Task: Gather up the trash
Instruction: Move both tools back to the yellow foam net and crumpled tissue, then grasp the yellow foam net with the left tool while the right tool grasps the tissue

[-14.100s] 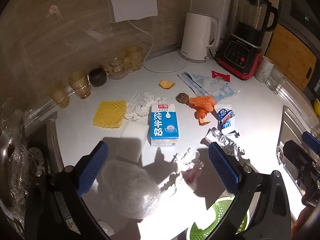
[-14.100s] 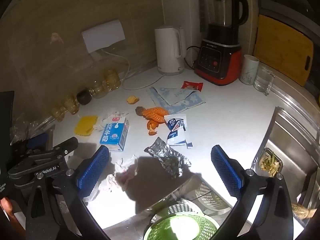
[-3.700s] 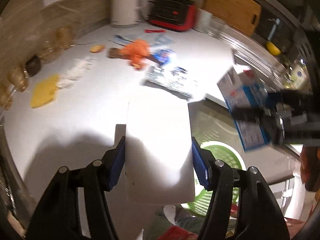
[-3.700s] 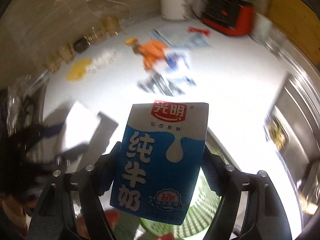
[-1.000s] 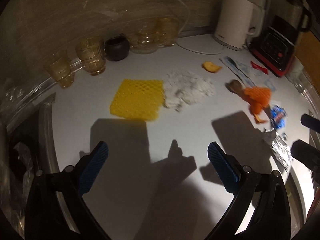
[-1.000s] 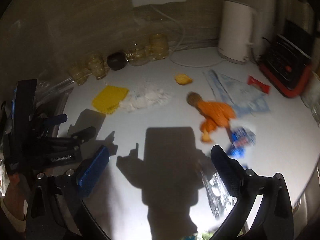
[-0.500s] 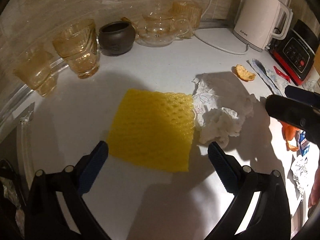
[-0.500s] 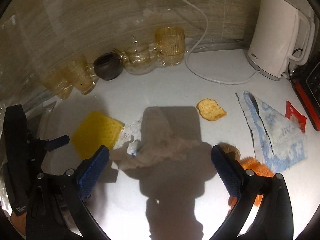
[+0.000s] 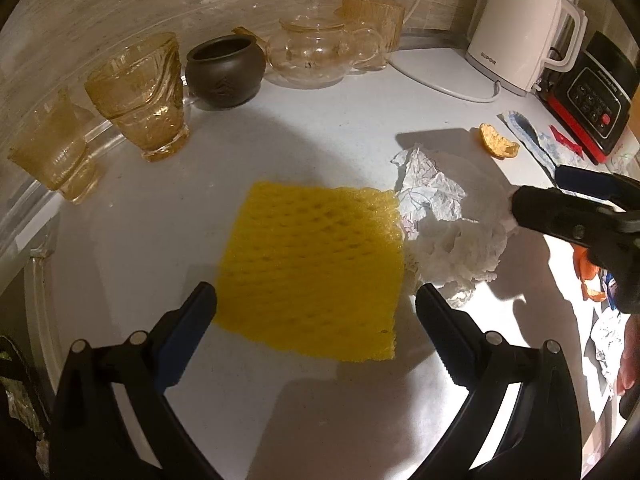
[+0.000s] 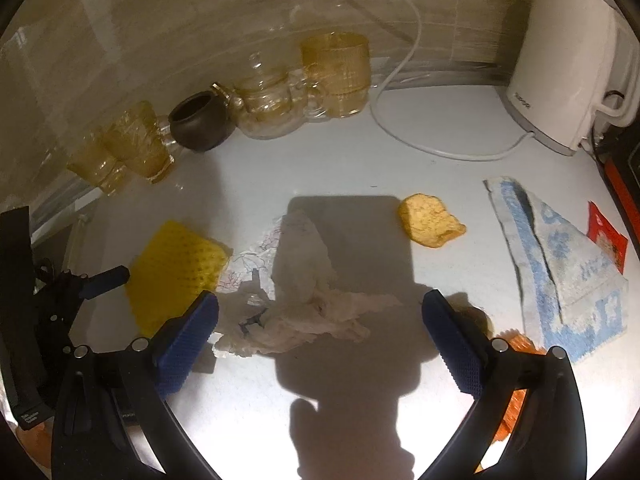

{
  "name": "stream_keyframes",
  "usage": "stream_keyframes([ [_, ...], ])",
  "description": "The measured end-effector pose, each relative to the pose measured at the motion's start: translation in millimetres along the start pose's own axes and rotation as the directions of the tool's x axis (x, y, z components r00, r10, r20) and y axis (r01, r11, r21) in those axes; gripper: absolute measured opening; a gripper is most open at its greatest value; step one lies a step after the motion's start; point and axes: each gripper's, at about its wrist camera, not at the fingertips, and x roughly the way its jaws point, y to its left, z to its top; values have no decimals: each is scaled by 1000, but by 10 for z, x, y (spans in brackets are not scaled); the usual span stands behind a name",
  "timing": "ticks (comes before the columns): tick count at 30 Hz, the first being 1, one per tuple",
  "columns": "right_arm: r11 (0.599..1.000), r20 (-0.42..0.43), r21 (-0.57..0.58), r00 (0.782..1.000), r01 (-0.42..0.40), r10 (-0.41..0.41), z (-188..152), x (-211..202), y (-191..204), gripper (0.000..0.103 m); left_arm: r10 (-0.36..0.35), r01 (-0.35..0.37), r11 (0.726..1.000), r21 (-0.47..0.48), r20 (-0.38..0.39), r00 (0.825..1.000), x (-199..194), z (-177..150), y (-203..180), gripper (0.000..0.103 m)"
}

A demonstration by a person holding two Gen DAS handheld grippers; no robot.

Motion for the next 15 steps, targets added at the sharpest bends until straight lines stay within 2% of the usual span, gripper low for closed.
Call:
stream_keyframes([
  [5,998,-41,-53,999,-31,29,61,206,148,101,-14,14,1000,2,3,1000,-13,-22,24,95],
  [10,996,-63,-93,998,-17,12,88,401,219,100,-19,19,1000,10,7,1000,-17,-45,33,95],
  [12,994,-69,-109,998,7,-15,77,454,233,87,-17,17,1000,10,7,1000,-11,-45,38,95],
  [15,991,-77,-130,997,18,-28,34,490,242,59,-18,18,1000,-2,7,1000,0,-32,55,95],
])
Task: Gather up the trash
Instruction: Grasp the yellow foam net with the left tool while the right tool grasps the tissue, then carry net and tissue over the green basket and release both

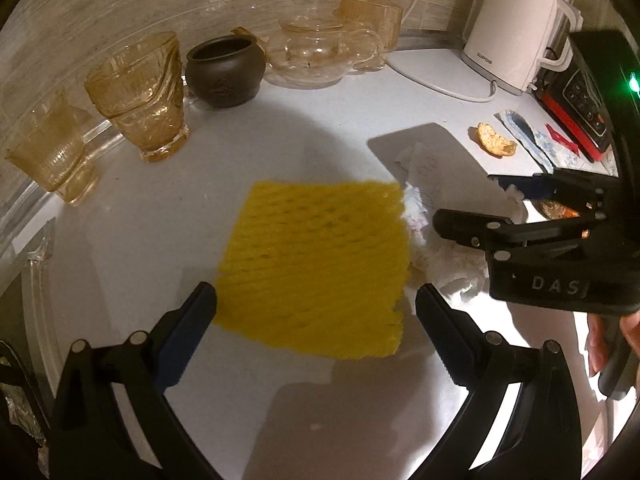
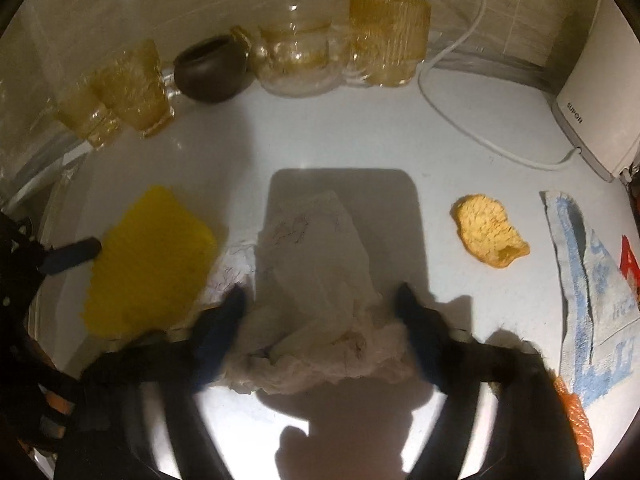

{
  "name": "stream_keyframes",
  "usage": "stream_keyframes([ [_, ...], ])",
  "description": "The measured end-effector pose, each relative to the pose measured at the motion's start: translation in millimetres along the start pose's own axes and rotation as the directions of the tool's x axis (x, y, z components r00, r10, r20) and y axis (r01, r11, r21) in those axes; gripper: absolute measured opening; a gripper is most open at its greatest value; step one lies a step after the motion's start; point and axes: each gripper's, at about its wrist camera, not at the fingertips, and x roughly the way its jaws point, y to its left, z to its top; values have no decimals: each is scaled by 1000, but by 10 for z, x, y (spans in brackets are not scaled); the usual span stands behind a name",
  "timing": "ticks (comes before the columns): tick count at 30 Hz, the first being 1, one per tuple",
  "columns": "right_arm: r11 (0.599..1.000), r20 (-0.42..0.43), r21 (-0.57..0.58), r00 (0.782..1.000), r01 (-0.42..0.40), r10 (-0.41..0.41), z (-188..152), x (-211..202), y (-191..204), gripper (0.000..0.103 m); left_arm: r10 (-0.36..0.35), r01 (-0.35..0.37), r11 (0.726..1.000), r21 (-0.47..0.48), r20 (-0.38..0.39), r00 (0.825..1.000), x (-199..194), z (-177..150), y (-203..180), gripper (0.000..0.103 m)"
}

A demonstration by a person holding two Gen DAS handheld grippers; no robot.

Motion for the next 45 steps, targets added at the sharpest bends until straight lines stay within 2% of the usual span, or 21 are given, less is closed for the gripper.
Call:
stream_keyframes([
  [2,1000,6,-23,1000,6,-6,-23,-19,18,29,6,-6,1000,-5,0,1000,10,4,6,95],
  [4,1000,-3,-14,1000,-18,18,-23,-33,-6,17,18,-18,1000,-2,-3,1000,34,7,-2,95],
  [8,998,10,36,998,-59,58,-54,-102,-102,12,30,-30,999,-15,2,1000,62,23,4,93],
  [13,993,44,77,995,-91,87,-75,-237,-173,12,24,-23,998,-52,9,1000,46,60,69,75],
  [15,990,54,89,993,-106,102,-82,-272,-201,12,18,-17,998,-68,8,1000,44,88,113,53],
  [16,990,59,91,993,-110,105,-88,-293,-211,12,17,-16,997,-73,7,1000,41,98,136,46],
  [18,989,66,92,992,-115,109,-95,-334,-215,12,13,-12,996,-83,5,1000,40,116,195,14],
  [19,989,70,94,991,-118,112,-99,-347,-204,12,9,-9,996,-88,2,1000,43,126,217,12],
  [26,983,114,112,985,-146,133,-176,-548,-182,12,-2,9,994,-106,58,998,-145,148,275,11],
  [30,976,181,127,971,-178,153,-265,-903,-180,12,-32,38,997,-61,87,996,-438,108,98,11],
  [34,975,256,133,957,-177,138,-524,-1437,-181,12,-92,92,996,6,86,992,-783,-94,-233,11],
  [38,973,301,167,948,-156,101,-1063,-2010,-229,12,-173,167,983,77,73,982,-1156,-403,-670,11],
  [42,969,306,211,950,-131,62,-1722,-2448,-289,12,-264,257,958,126,47,963,-1507,-816,-1127,11],
  [45,961,297,252,954,-110,31,-2276,-2738,-377,12,-279,271,946,180,19,960,-1657,-1150,-1474,11],
])
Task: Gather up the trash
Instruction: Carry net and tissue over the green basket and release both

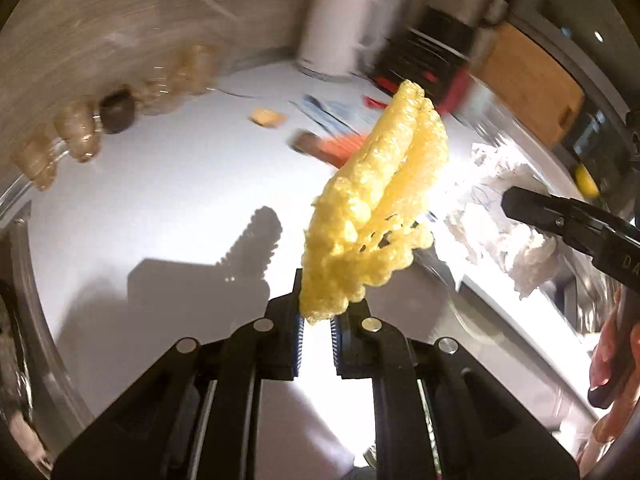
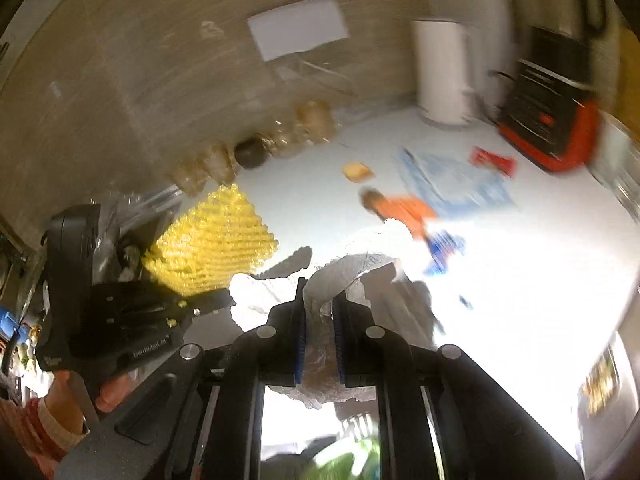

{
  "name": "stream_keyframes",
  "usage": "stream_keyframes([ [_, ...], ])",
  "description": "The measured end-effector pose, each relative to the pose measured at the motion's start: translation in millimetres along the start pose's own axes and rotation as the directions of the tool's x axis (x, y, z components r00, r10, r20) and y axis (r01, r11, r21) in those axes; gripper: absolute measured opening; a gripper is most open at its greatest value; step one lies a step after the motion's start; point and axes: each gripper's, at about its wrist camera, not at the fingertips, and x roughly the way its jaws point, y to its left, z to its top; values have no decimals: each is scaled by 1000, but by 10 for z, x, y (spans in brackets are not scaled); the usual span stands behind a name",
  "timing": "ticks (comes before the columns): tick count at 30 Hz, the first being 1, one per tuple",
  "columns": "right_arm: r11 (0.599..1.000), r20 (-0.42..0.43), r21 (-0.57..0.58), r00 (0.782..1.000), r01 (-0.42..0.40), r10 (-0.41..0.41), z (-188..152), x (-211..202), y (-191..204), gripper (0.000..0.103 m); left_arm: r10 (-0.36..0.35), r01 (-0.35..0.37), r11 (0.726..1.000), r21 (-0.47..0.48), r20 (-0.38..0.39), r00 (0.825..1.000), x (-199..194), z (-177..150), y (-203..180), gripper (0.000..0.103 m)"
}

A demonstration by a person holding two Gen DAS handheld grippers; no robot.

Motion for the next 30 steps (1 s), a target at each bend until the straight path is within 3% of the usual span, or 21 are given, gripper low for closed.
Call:
stream_keyframes([
  [6,994,-4,90,998,56,-56,-826,-715,-407,12,-85,95,993,77,-117,990,28,-611,-756,11],
  [14,980,-38,173,995,95,-89,-1690,-1257,-830,12,-55,103,983,150,-296,954,512,-1475,-1521,11],
  [19,976,-62,194,994,97,-86,-1999,-1358,-983,13,-35,96,986,140,-385,922,841,-1759,-1748,13],
  [20,976,-65,196,994,96,-84,-2046,-1369,-999,13,-33,95,986,139,-395,918,878,-1784,-1775,19],
  [23,975,-65,202,995,93,-81,-2132,-1411,-1016,14,5,58,987,150,-388,921,900,-1811,-1840,59],
  [27,973,-60,211,995,88,-77,-2203,-1447,-1026,14,20,48,981,188,-344,939,774,-1789,-1937,72],
  [30,973,-58,214,995,88,-77,-2220,-1466,-1026,15,23,41,981,190,-324,946,638,-1822,-1915,76],
])
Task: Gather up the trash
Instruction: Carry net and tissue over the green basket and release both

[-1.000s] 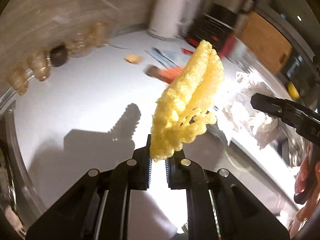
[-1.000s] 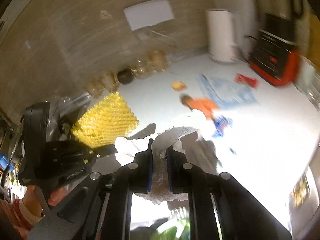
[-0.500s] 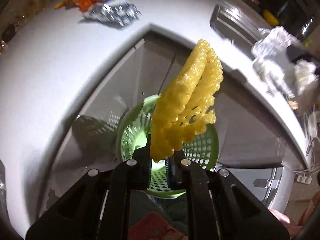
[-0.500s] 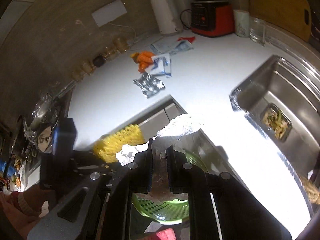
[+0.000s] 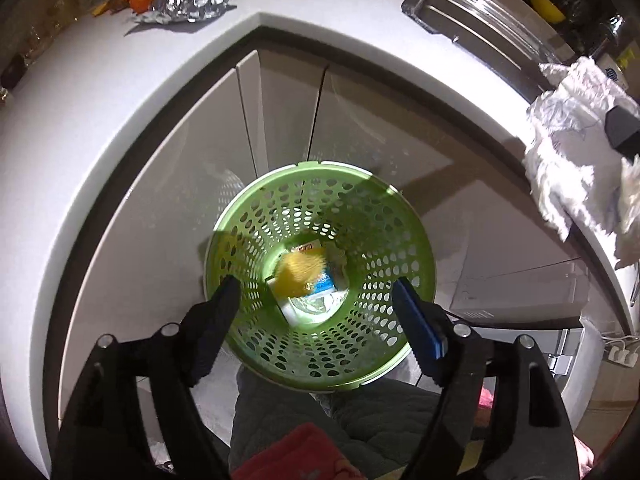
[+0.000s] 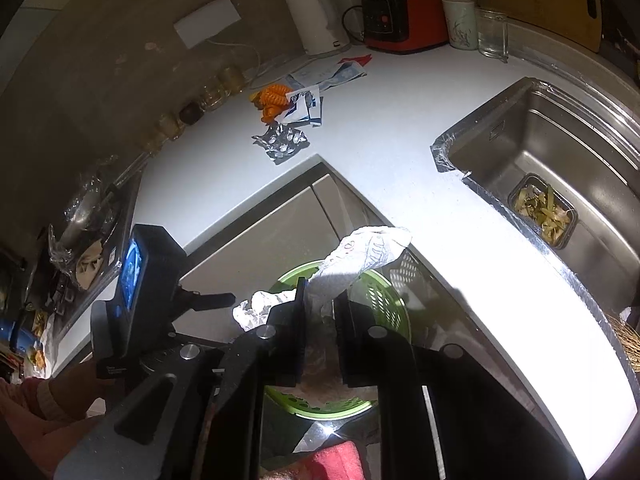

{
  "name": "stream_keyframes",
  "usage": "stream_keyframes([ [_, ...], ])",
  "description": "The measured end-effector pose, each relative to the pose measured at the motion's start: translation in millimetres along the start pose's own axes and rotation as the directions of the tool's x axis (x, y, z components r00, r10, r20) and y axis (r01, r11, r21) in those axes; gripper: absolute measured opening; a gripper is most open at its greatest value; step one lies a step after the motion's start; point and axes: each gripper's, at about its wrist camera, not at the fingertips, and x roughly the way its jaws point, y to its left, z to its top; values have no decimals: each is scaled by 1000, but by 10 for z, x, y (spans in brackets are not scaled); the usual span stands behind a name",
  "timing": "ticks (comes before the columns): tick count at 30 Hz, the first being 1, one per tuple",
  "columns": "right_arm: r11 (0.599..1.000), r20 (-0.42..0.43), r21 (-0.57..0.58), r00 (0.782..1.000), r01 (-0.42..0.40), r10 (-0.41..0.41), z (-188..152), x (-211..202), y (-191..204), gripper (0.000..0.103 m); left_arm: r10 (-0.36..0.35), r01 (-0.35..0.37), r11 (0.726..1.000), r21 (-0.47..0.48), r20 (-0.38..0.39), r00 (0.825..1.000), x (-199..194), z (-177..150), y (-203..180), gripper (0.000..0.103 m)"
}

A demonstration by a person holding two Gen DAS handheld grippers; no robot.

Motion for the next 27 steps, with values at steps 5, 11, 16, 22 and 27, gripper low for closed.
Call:
stream_keyframes([
  [5,1000,2,-1,1000,-3,3,-14,-10,10,15,15,-15,1000,-9,14,1000,-72,47,26,77],
  [11,1000,-18,-9,1000,-10,10,-54,63,41,15,32,-28,997,-71,62,998,-365,59,253,84],
  [16,999,-88,-24,996,-21,18,-182,367,78,15,97,-79,984,-160,111,989,-606,1,659,86],
  [22,998,-167,-56,985,23,-32,-334,764,163,86,144,-109,957,-268,113,983,-721,-52,1046,86],
  [27,999,-163,-38,987,6,-12,-228,761,196,98,152,-108,943,-315,120,981,-765,-93,1184,86],
])
